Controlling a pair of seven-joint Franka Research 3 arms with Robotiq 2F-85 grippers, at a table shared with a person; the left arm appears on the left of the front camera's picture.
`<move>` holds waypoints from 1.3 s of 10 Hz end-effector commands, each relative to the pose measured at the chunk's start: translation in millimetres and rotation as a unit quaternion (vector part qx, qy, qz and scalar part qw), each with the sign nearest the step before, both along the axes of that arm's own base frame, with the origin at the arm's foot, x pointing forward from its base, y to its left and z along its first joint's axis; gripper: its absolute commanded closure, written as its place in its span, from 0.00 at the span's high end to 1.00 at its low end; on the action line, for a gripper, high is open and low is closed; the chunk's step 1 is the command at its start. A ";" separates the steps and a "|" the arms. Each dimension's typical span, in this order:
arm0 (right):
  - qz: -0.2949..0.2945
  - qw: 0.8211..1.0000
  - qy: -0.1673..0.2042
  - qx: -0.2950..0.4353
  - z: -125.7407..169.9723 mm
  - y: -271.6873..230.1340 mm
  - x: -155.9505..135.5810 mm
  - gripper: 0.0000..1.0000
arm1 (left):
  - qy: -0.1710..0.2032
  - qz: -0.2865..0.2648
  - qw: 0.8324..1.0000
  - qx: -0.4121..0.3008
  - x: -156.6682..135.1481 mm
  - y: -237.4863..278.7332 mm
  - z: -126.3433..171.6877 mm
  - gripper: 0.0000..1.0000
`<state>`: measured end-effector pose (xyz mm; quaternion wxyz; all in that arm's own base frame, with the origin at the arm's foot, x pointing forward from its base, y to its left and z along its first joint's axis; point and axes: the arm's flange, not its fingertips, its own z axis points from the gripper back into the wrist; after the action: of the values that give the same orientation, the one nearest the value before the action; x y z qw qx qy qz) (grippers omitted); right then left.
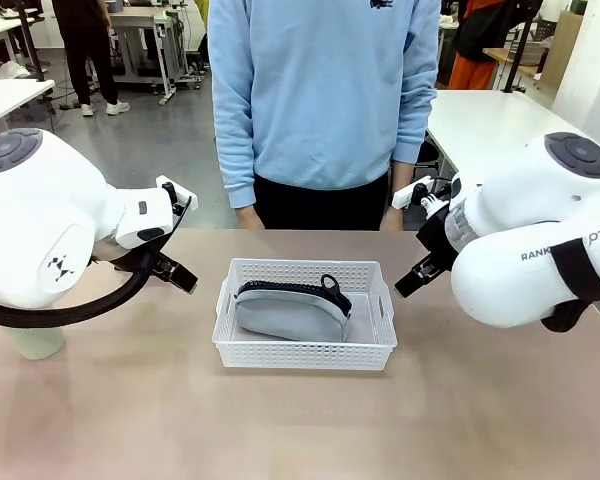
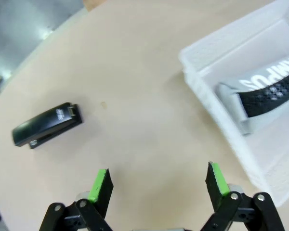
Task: Efficiently arrange items inside the basket to fit them all.
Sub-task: Pick up the Digital clock and place it inside the Organizing basket.
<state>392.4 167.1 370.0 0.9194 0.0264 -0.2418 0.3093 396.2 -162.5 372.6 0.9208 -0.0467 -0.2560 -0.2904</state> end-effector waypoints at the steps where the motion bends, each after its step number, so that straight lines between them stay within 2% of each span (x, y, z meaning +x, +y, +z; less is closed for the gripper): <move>1: 0.007 0.998 0.053 0.031 36.2 -32.7 -11.5 1.00 | 0.058 -0.021 0.996 -0.058 -10.0 28.6 23.3 1.00; 2: 0.011 0.996 0.070 0.057 52.5 -54.4 -23.9 1.00 | 0.080 -0.019 0.994 -0.073 -16.0 47.1 32.8 1.00; 3: 0.015 0.992 0.078 0.101 68.5 -81.9 -37.2 1.00 | 0.087 -0.028 0.991 -0.101 -24.1 68.7 43.4 1.00; 4: 0.008 0.983 0.082 0.166 84.3 -117.7 -49.7 1.00 | 0.076 -0.041 0.987 -0.132 -36.1 94.1 56.2 1.00; 5: -0.050 0.967 0.091 0.231 98.6 -167.3 -59.2 1.00 | 0.067 -0.059 0.984 -0.156 -43.1 123.4 66.0 1.00; 6: -0.102 0.948 0.104 0.281 105.8 -214.2 -65.0 1.00 | 0.059 -0.056 0.974 -0.210 -49.4 168.4 77.2 1.00; 7: -0.106 0.924 0.130 0.345 109.9 -256.0 -72.9 1.00 | 0.039 -0.039 0.955 -0.290 -59.0 226.2 87.5 1.00; 8: -0.135 0.896 0.118 0.406 111.6 -303.3 -86.3 1.00 | 0.010 -0.027 0.928 -0.371 -70.8 274.7 93.2 1.00; 9: -0.154 0.867 0.103 0.462 110.4 -347.0 -103.0 1.00 | -0.018 -0.020 0.903 -0.429 -85.5 320.4 92.3 1.00; 10: -0.166 0.837 0.094 0.512 104.6 -387.0 -119.4 1.00 | -0.045 0.004 0.884 -0.465 -100.7 359.6 88.1 1.00; 11: -0.185 0.802 0.079 0.562 93.4 -424.0 -138.3 1.00 | -0.069 0.029 0.863 -0.500 -111.8 353.9 87.3 1.00; 12: -0.200 0.775 0.065 0.596 82.1 -448.4 -153.7 1.00 | -0.083 0.042 0.849 -0.520 -122.8 352.0 79.5 1.00; 13: -0.228 0.755 0.062 0.612 65.8 -464.2 -164.6 1.00 | -0.097 0.054 0.835 -0.538 -128.9 354.1 72.4 1.00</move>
<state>215.0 -293.5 448.7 0.7798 0.5279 -0.3123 -0.1250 265.8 222.6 460.1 0.7454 -0.4863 -0.4523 -0.0572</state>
